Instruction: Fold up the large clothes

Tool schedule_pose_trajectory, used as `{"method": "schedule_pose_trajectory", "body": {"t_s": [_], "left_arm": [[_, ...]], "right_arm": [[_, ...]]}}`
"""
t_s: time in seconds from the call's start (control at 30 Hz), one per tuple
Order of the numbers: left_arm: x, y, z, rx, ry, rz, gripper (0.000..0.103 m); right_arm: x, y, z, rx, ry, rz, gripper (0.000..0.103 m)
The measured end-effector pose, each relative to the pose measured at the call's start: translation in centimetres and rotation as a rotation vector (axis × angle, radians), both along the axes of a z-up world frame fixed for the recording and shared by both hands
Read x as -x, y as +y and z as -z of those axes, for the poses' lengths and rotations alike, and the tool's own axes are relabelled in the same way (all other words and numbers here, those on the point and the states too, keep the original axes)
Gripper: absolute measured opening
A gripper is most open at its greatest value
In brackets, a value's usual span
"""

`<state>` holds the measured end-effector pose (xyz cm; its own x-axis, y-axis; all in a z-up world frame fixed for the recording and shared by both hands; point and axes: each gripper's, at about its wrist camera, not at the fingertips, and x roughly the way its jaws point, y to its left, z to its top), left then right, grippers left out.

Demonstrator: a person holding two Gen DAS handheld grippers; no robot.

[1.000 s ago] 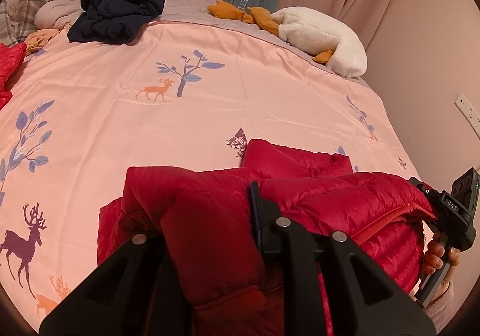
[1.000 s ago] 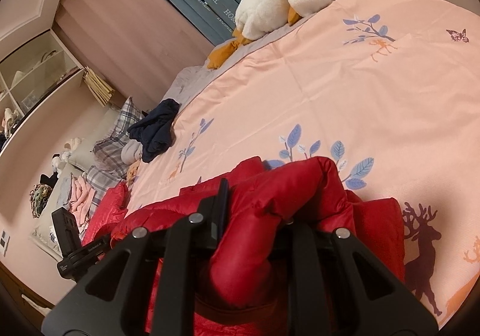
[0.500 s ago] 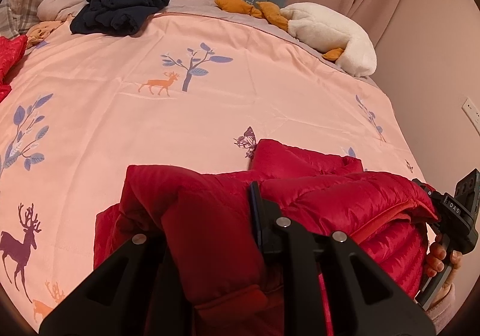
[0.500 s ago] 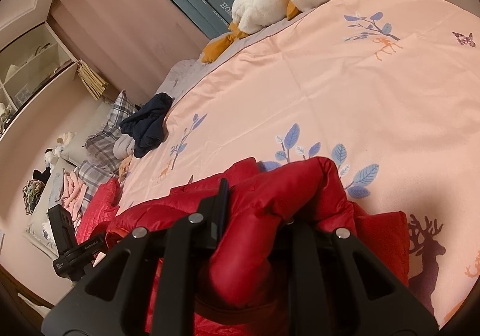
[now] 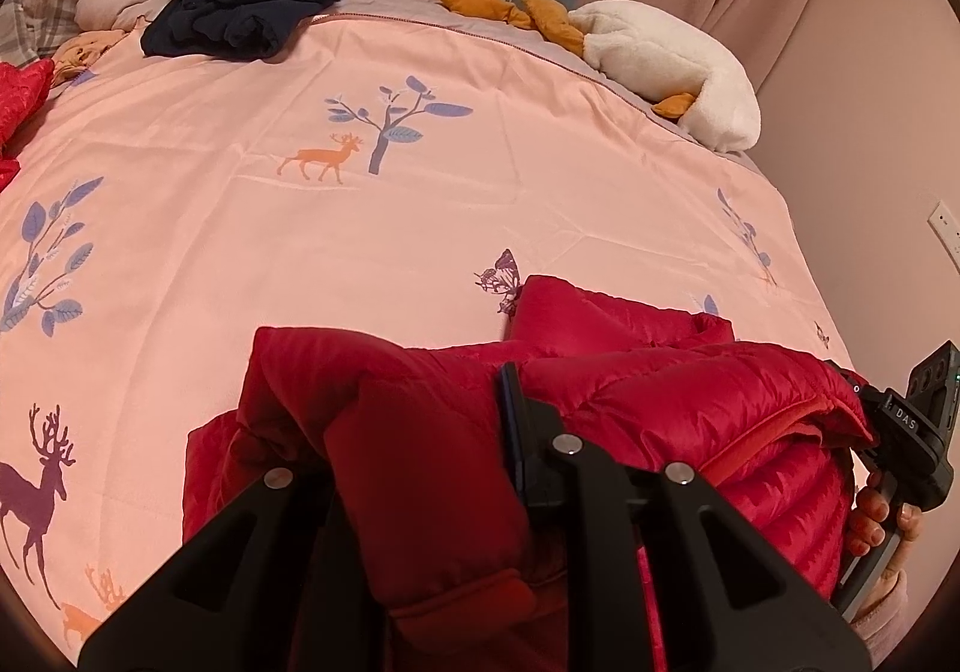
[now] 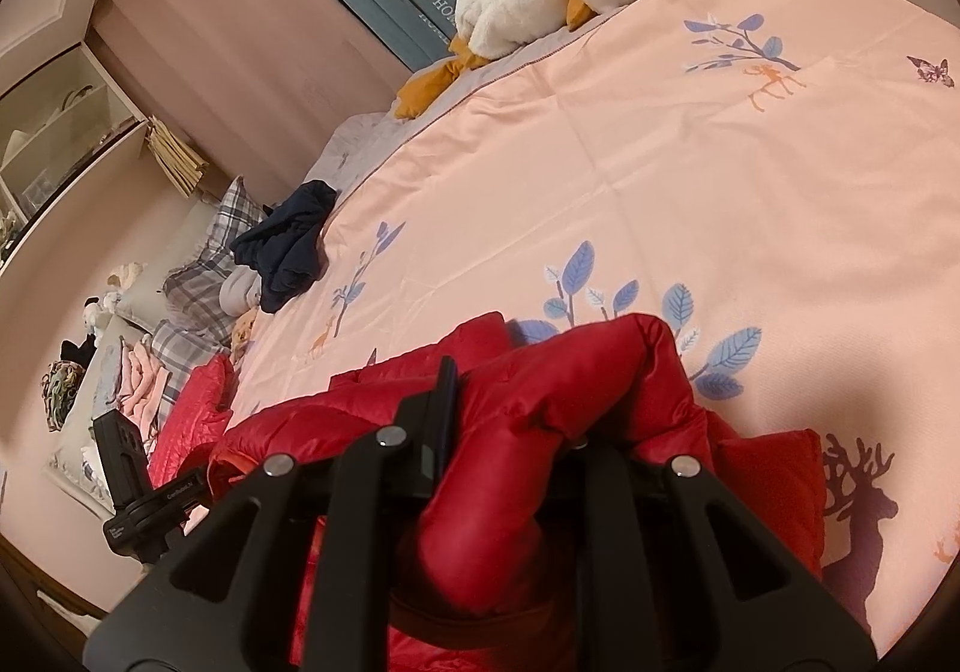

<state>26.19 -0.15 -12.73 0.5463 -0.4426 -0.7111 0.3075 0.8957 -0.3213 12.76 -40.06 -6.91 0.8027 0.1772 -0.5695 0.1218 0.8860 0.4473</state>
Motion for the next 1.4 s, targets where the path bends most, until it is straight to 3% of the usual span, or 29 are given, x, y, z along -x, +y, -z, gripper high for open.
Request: {"method": "schedule_pose_trajectory", "body": {"t_s": [1.4], "left_arm": [[-1.5, -0.5, 1.5, -0.016, 0.050, -0.019, 0.018]], "right_arm": [[-1.8, -0.1, 1.2, -0.010, 0.058, 0.014, 0.017]]}}
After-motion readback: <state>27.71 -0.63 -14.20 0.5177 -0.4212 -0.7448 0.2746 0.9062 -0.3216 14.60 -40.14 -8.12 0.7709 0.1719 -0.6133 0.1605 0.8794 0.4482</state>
